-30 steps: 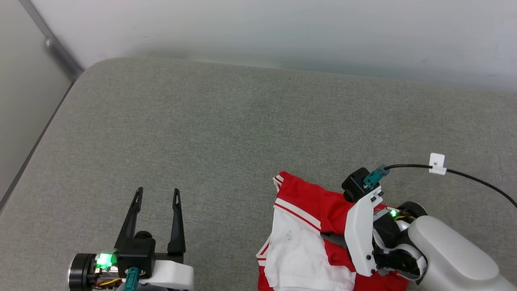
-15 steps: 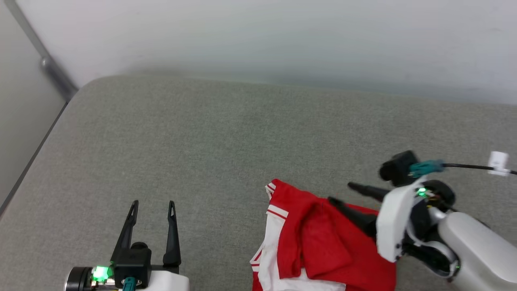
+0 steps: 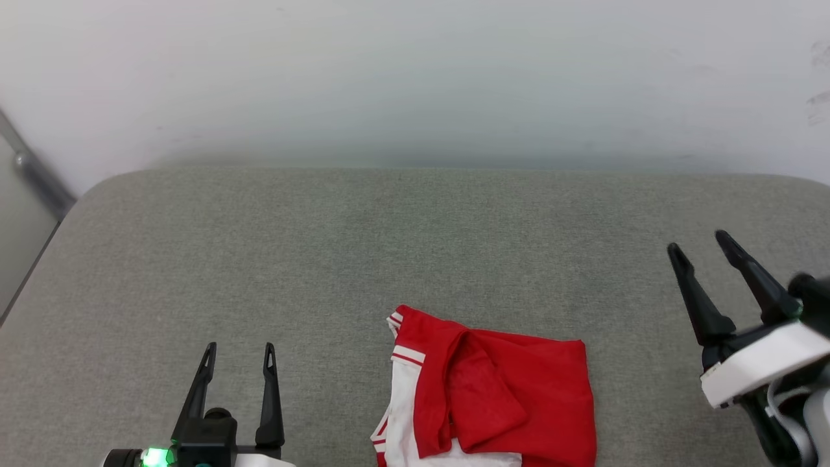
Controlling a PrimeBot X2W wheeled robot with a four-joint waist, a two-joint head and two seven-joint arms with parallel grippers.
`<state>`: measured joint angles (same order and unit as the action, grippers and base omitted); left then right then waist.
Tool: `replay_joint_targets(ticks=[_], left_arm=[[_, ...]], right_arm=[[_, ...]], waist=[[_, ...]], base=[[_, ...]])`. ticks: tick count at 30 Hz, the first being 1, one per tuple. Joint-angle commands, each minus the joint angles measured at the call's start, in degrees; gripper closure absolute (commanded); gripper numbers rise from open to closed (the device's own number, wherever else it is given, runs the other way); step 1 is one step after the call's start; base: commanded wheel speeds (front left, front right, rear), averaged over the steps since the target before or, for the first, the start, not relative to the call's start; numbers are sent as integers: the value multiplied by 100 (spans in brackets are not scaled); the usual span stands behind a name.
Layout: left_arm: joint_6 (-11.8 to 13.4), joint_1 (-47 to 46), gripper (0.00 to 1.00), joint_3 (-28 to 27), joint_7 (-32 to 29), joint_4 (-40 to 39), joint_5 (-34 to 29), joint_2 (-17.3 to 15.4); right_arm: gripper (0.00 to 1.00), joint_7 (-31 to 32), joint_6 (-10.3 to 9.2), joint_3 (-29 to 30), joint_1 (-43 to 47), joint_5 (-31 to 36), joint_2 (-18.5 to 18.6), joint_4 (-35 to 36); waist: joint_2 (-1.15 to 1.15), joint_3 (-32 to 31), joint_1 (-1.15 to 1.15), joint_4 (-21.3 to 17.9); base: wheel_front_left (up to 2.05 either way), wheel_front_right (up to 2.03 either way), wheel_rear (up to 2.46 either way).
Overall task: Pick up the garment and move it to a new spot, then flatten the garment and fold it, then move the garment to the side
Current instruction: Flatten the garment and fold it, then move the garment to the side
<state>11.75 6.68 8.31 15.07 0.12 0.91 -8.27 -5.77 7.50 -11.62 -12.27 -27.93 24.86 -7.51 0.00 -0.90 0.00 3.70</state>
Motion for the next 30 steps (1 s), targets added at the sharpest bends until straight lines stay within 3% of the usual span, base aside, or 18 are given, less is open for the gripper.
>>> replay_joint_targets(ticks=[1,7,14,30], left_arm=[[-5,60,0,-24,13,-21,-29,-13],[-29,114,0,-40,13,-48,-26,-25],[-63,195,0,-47,13,-75,-5,-17],[-202,336,0,-87,13,-67,67,61]], right_arm=[[0,-167,-2,273,282,189,-277,93],[0,-591,-2,941,1047,845,-1048,512],[0,-805,-2,1288,1718,1179,-1640,832],[0,-936,-2,1482,2451,1424,-2078,792]], waist=[[0,-29,0,-57],[0,-68,0,-145],[0,-132,0,-173],[0,-197,0,-141]], base=[[0,0,0],[0,0,0],[0,0,0],[0,0,0]])
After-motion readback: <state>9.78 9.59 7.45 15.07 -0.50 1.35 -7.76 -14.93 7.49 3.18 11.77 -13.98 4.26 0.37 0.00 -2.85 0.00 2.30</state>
